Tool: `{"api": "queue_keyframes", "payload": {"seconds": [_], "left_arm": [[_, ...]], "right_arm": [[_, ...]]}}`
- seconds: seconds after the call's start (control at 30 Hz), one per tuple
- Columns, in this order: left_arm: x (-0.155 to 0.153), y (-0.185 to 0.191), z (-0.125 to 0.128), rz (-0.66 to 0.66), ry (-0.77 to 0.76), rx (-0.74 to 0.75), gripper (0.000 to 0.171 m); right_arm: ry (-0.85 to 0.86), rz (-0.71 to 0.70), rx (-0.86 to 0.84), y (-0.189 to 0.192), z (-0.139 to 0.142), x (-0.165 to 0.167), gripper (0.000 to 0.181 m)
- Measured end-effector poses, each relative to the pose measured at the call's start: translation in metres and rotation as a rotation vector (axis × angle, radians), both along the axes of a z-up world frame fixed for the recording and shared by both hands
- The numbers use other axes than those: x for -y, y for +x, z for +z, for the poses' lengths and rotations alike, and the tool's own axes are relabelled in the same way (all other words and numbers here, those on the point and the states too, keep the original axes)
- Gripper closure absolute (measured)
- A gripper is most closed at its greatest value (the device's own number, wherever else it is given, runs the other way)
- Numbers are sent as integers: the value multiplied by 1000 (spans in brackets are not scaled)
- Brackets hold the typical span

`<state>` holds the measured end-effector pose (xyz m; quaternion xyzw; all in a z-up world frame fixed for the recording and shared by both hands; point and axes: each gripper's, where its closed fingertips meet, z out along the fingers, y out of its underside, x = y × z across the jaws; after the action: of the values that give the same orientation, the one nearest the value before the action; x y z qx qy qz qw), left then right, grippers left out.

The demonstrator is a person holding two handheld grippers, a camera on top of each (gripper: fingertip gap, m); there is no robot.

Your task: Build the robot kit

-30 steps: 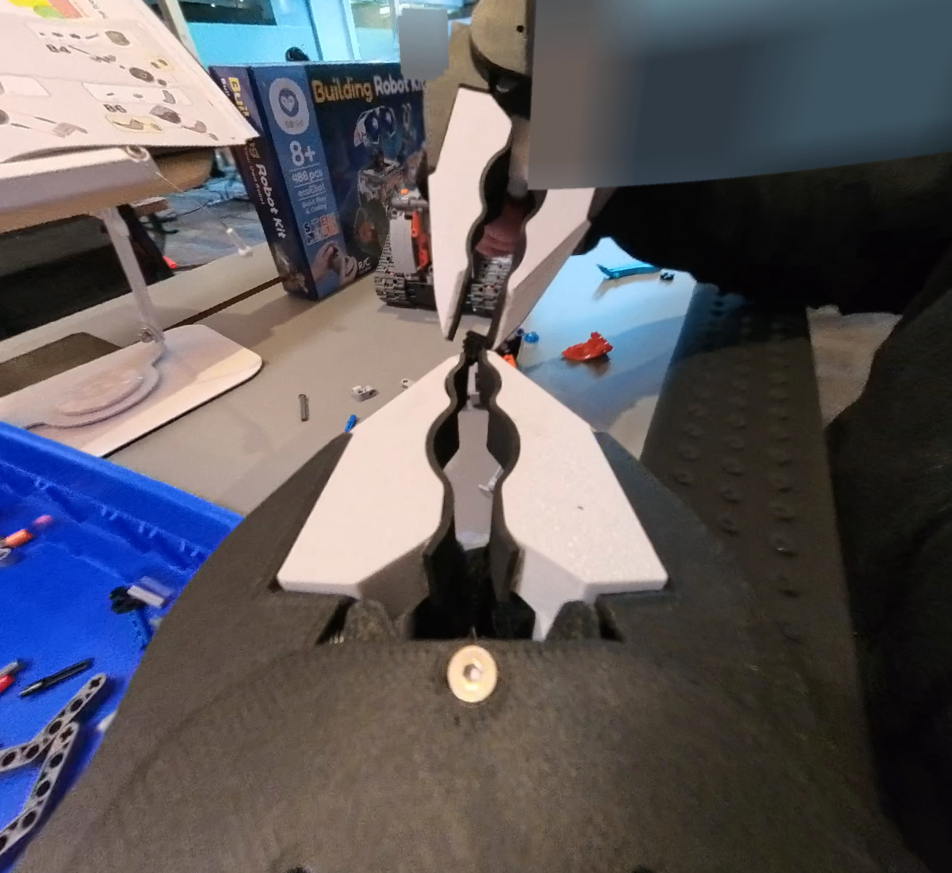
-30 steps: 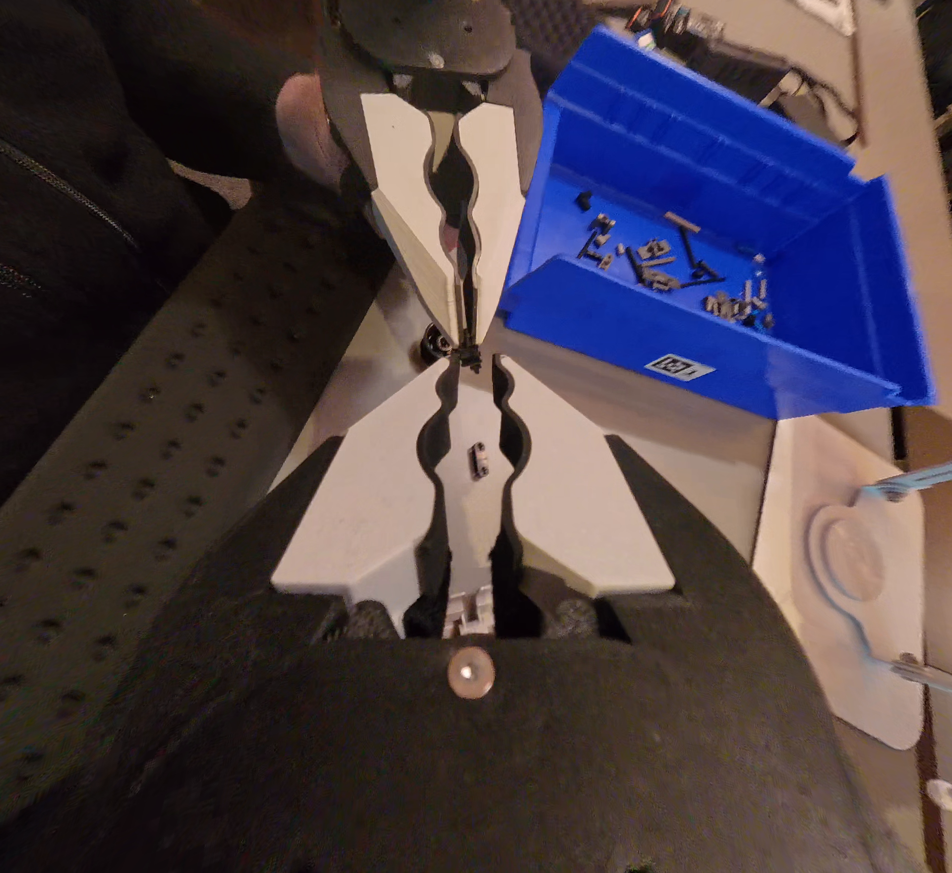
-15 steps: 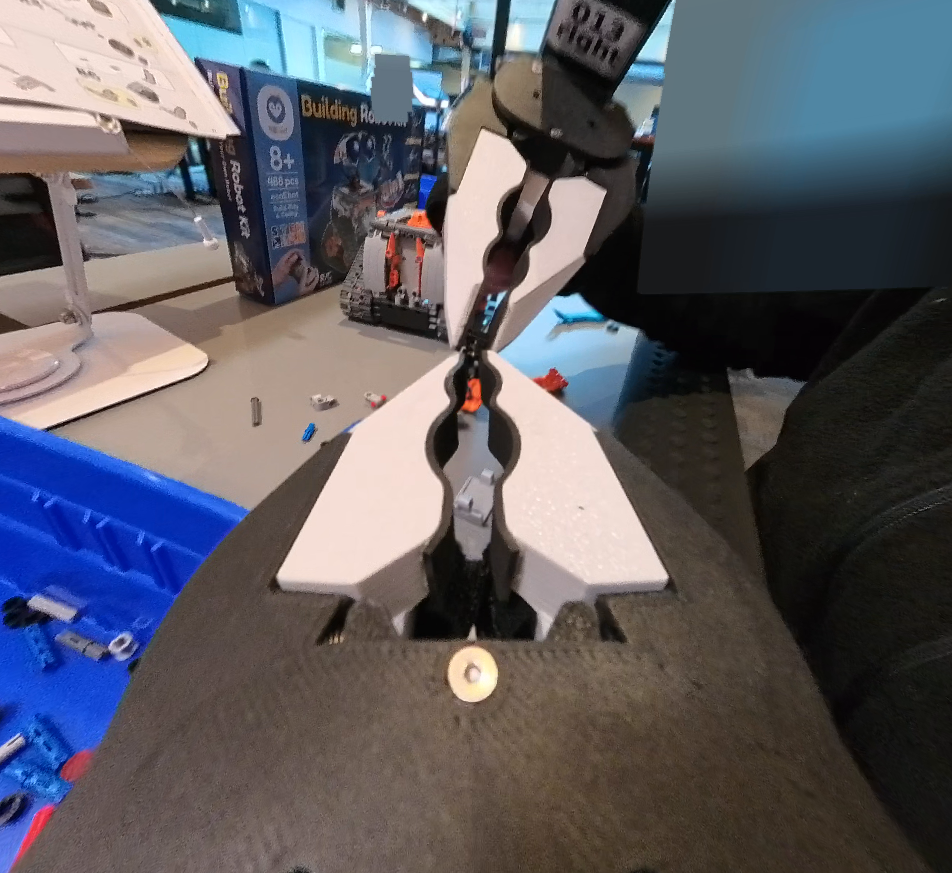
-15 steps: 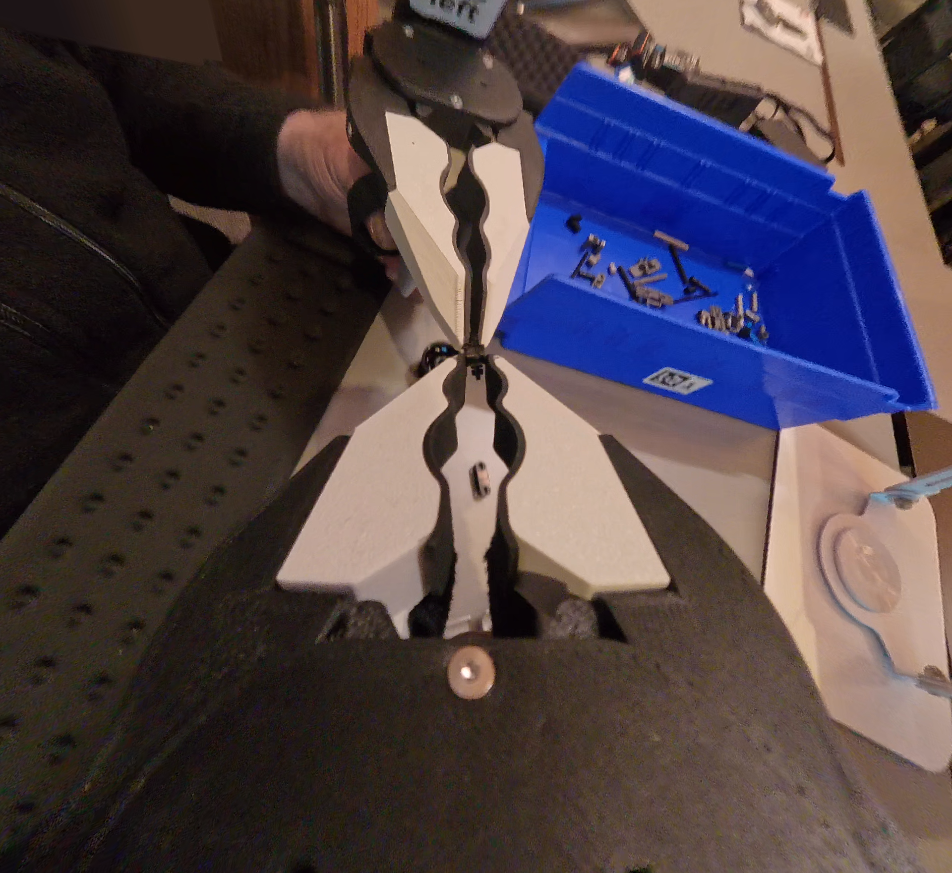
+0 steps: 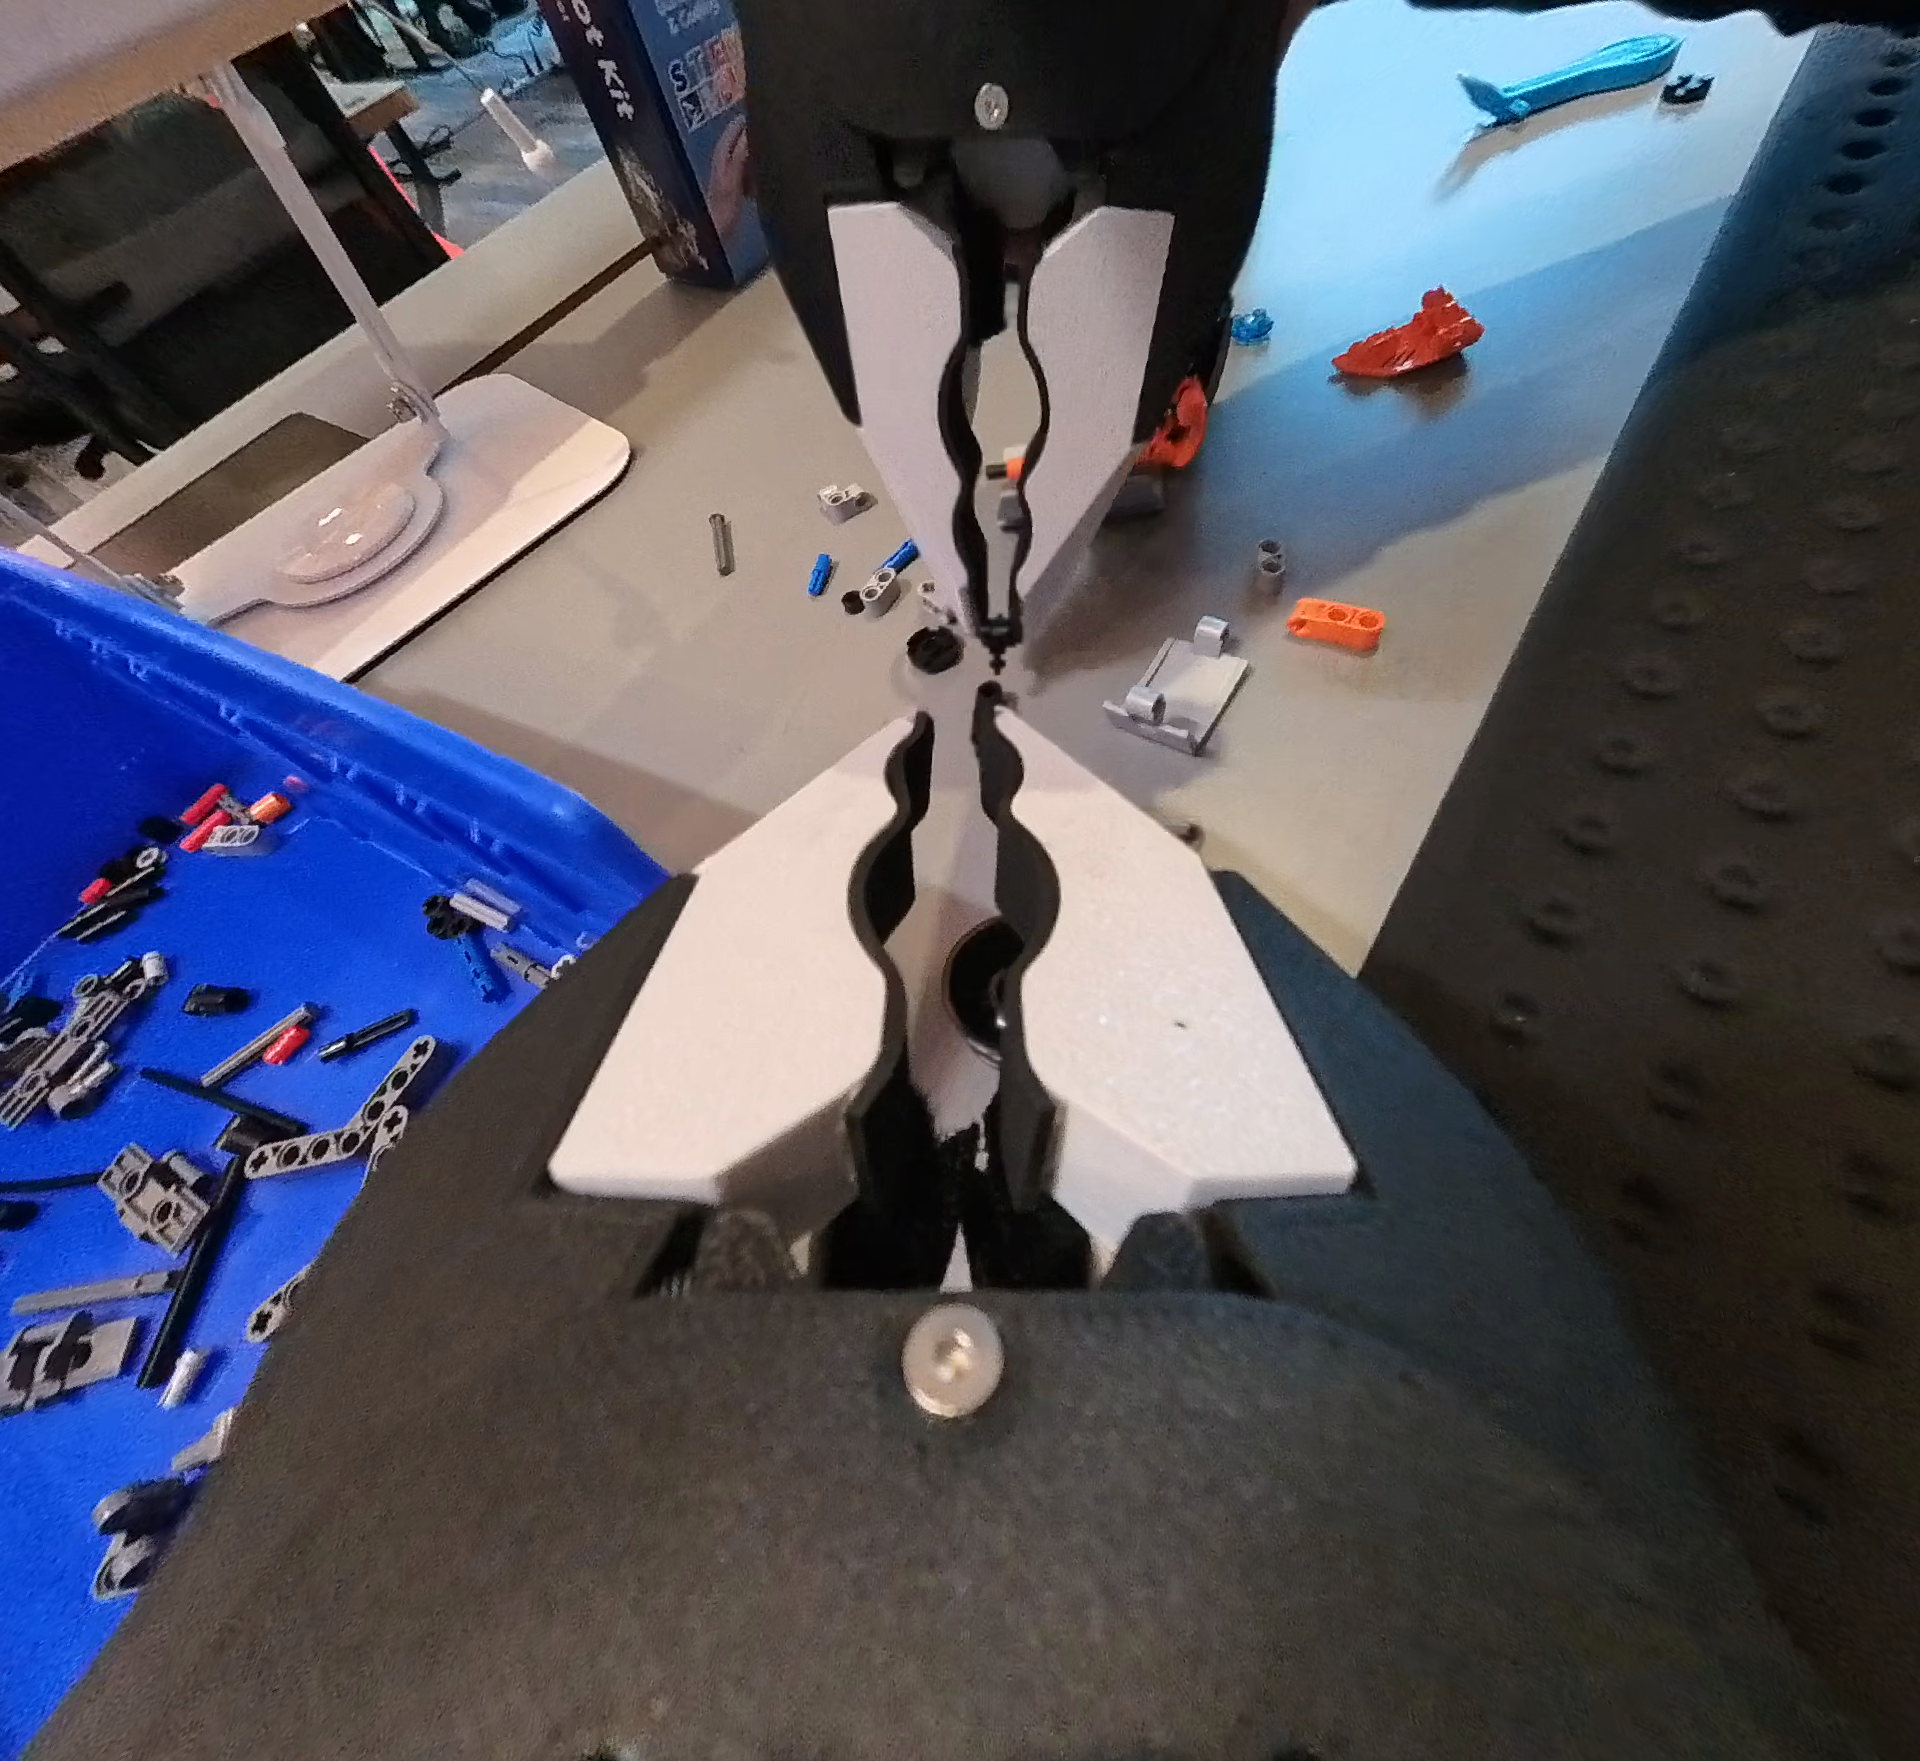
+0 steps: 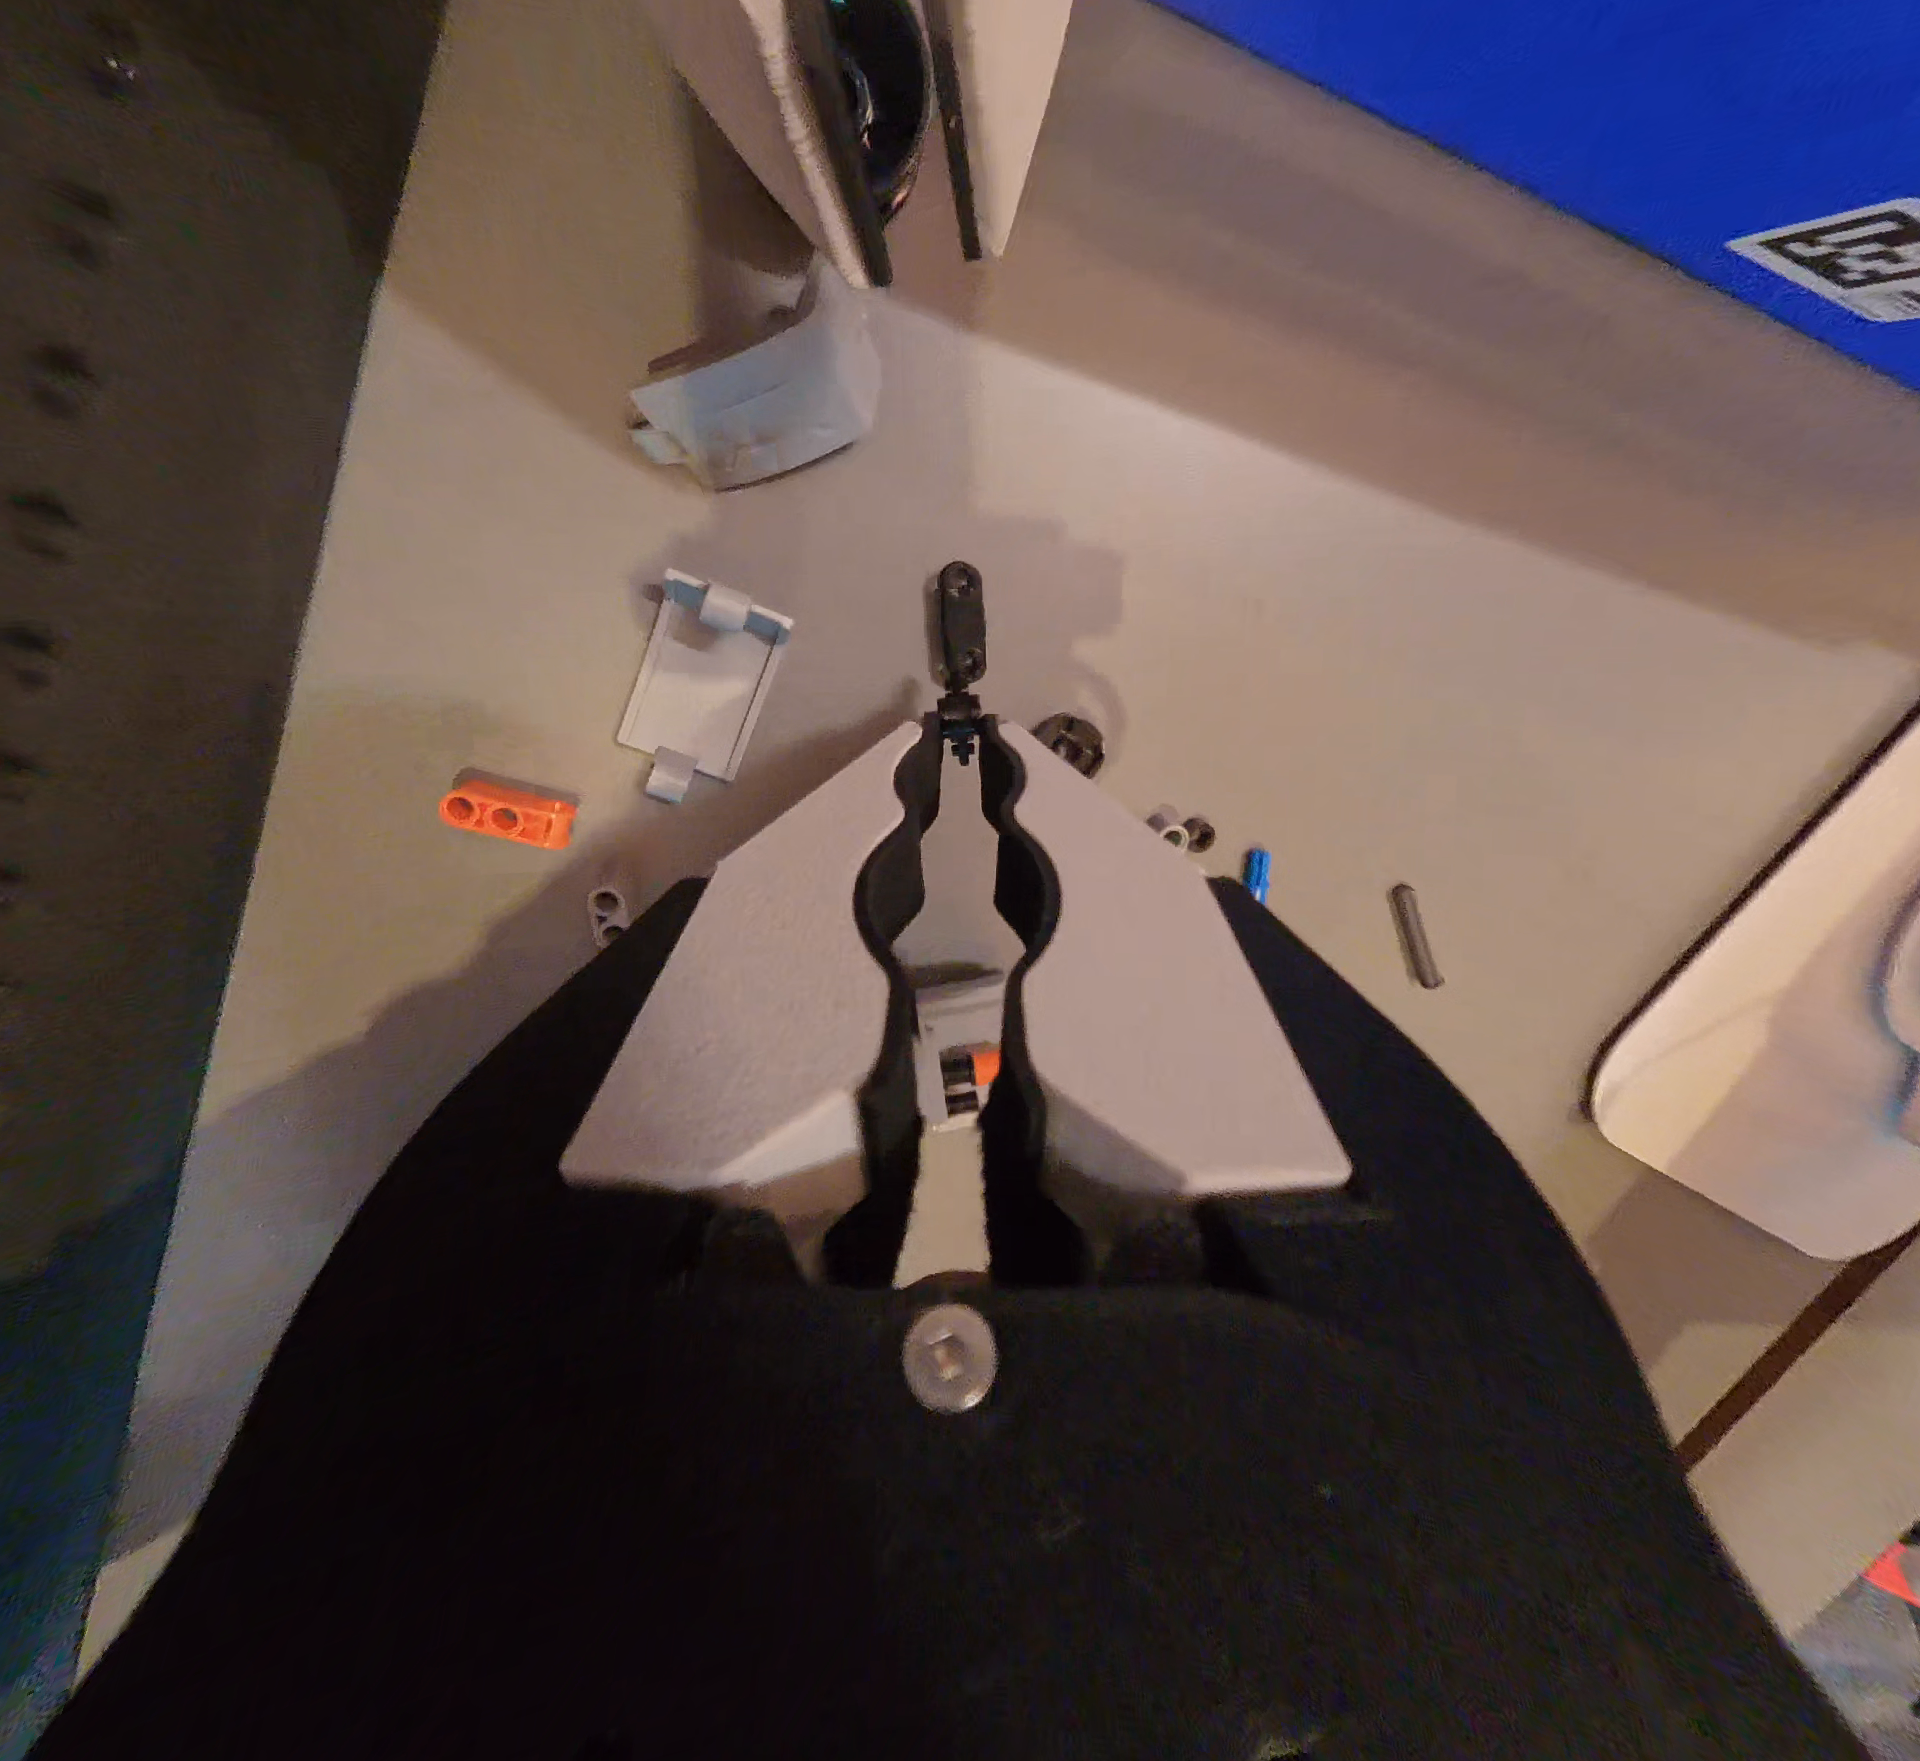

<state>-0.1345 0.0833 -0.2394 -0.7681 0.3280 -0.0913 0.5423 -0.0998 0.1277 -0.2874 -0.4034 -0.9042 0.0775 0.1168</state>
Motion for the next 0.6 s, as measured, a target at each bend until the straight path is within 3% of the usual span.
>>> {"api": "queue_keyframes", "payload": {"seconds": [0.6], "left_arm": [[2, 6, -15, -39, -63, -31, 166]], "right_arm": [[98, 67, 141, -5, -8, -1, 177]]}}
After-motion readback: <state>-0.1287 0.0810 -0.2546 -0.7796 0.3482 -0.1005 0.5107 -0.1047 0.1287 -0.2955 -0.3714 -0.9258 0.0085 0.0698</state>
